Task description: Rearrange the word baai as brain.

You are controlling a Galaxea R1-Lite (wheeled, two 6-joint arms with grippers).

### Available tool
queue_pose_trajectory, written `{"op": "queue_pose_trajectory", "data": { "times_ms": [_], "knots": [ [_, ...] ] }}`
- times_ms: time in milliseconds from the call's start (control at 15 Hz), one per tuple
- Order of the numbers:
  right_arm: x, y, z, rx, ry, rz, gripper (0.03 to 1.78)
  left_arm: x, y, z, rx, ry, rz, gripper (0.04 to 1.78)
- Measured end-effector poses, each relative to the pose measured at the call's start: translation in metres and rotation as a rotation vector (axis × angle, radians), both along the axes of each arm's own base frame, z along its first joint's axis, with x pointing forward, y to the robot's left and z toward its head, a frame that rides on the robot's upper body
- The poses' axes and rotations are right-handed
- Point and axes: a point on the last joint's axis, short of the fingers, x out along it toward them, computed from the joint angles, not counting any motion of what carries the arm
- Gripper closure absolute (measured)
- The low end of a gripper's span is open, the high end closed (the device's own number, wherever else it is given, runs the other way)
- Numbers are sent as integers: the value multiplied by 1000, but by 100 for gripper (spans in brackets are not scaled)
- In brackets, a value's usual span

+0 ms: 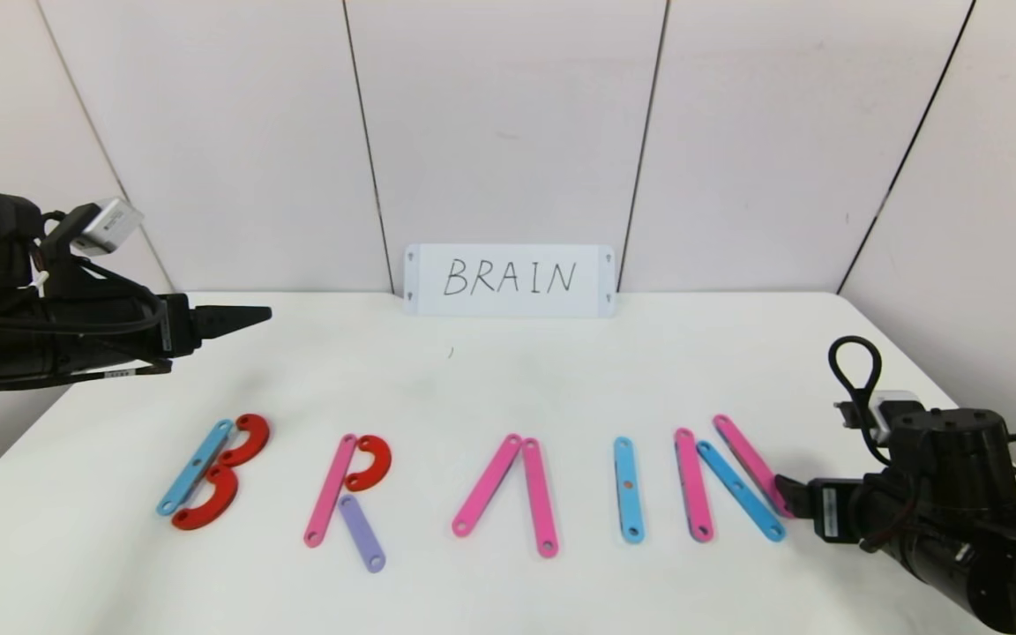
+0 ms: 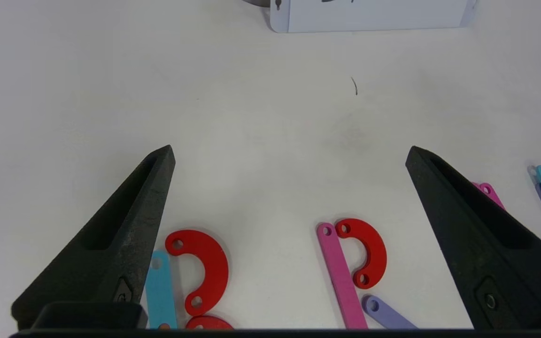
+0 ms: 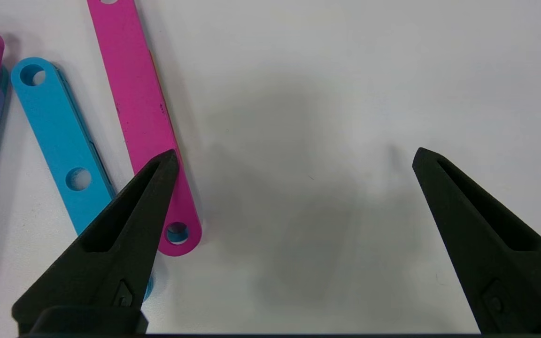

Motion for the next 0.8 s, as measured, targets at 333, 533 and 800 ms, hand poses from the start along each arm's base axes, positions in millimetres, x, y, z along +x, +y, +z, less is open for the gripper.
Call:
{"op": "queue_pose_trajectory", "data": {
  "times_ms": [333, 533, 800],
  "knots": [
    [13, -1, 7, -2, -40, -19, 7, 1, 0, -1, 1, 3, -1, 9],
    [29, 1, 16, 0, -71, -23, 7, 1, 0, -1, 1, 3, -1, 9],
    [51, 8, 15, 2, -68, -15, 7, 1, 0, -2, 1, 6, -1, 9]
  ]
}}
